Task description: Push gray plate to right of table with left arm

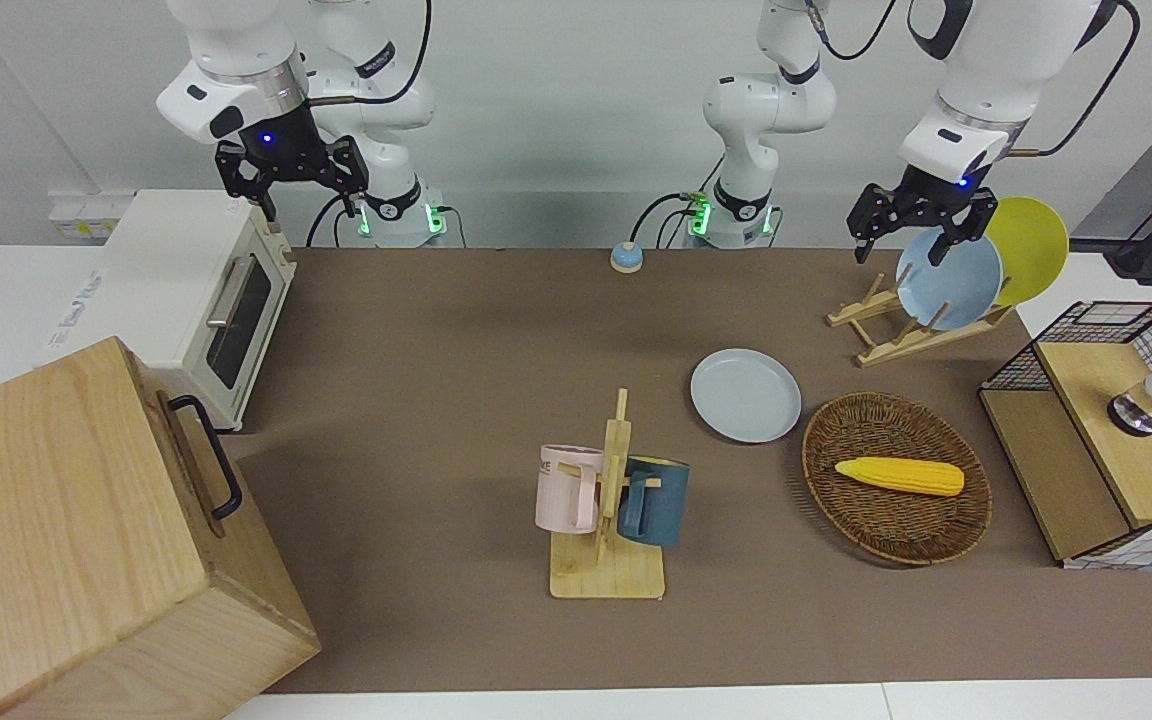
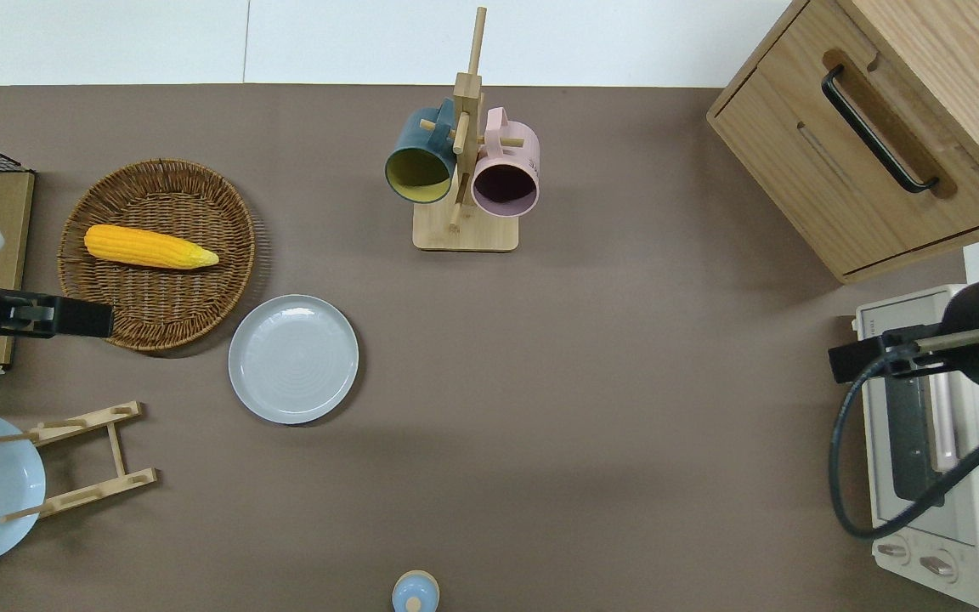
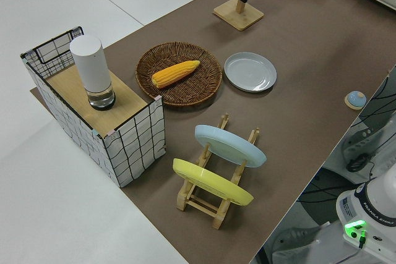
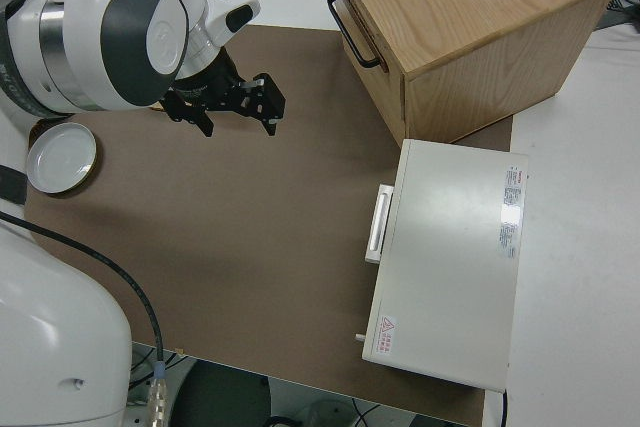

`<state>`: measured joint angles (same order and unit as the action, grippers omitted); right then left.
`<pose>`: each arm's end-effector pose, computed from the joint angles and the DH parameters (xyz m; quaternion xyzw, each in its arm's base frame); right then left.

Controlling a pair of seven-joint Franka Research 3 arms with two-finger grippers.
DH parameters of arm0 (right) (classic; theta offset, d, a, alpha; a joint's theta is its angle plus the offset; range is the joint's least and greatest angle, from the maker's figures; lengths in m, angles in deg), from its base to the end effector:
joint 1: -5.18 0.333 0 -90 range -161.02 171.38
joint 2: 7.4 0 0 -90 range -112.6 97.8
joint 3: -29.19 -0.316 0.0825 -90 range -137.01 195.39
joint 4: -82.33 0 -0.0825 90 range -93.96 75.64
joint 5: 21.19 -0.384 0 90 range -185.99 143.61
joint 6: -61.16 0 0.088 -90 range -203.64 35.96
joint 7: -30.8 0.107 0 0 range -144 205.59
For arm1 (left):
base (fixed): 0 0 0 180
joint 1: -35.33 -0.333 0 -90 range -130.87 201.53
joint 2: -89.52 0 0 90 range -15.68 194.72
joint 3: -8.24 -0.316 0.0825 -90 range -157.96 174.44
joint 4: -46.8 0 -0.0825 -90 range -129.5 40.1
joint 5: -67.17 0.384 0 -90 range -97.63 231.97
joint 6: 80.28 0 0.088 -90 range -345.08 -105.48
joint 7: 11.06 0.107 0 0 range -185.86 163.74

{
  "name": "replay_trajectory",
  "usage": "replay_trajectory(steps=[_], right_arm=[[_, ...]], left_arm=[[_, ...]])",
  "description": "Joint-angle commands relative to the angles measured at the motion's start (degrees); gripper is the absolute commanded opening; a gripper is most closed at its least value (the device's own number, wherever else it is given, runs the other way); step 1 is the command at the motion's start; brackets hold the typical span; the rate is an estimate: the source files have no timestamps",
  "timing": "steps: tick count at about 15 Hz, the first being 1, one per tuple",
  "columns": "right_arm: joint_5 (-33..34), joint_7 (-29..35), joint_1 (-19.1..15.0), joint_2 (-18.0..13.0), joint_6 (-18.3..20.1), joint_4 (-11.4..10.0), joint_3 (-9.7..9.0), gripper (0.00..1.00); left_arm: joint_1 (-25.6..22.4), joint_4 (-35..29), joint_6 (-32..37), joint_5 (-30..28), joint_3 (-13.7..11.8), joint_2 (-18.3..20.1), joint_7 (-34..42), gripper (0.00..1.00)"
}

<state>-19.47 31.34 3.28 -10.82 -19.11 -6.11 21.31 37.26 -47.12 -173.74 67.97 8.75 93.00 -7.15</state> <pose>0.5152 0.0529 0.6547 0.9979 0.0452 -0.0406 0.0213 0.5409 -0.0218 0.6308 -0.9981 0.0556 -0.0263 0.0076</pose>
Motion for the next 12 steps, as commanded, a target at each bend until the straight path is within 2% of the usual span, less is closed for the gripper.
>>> replay_trajectory(steps=[1, 12], right_arm=[[0.5, -0.5, -1.3, -0.5, 0.8, 0.0, -1.09, 0.996], [0.5, -0.5, -1.3, -0.5, 0.8, 0.0, -1.09, 0.996]], left_arm=[[0.0, 0.3, 1.7, 1.0, 0.9, 0.3, 0.0, 0.99], [0.0, 0.2, 1.2, 1.2, 0.7, 0.3, -0.1, 0.99]])
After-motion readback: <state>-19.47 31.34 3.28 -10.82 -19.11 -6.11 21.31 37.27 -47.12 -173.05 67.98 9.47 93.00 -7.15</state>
